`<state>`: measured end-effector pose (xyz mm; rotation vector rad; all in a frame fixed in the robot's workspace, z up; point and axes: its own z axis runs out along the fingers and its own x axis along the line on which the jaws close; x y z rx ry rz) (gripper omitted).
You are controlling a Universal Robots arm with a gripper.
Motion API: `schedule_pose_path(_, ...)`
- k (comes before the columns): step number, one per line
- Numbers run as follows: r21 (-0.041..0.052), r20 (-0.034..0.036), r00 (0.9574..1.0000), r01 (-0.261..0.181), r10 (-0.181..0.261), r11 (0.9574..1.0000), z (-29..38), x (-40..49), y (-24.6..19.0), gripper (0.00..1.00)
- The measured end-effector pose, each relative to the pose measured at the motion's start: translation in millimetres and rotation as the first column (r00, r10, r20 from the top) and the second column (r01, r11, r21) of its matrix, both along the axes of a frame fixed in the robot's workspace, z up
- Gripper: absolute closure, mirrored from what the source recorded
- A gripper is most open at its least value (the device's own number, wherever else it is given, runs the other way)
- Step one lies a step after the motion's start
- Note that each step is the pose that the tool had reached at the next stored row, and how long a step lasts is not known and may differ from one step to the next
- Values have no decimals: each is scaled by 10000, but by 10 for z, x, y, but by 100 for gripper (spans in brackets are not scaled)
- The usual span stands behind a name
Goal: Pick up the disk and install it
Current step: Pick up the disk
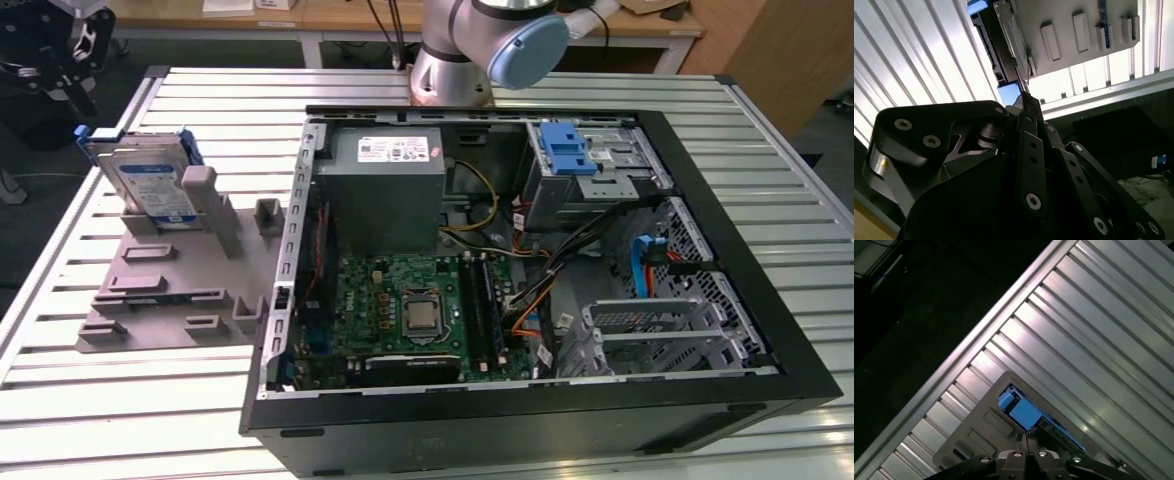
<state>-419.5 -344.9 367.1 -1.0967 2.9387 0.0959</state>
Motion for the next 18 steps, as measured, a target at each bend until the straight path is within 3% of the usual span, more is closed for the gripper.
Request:
schedule_pose_path(6,-2,-1,9958,-915,915,9958,0,0,0,89)
schedule_pose_path(15,-2,-1,9940,-1095,1095,9940,0,0,0,89)
schedule_pose_path(18,-1,0,9905,-1374,1374,9905,-1,0,0,89)
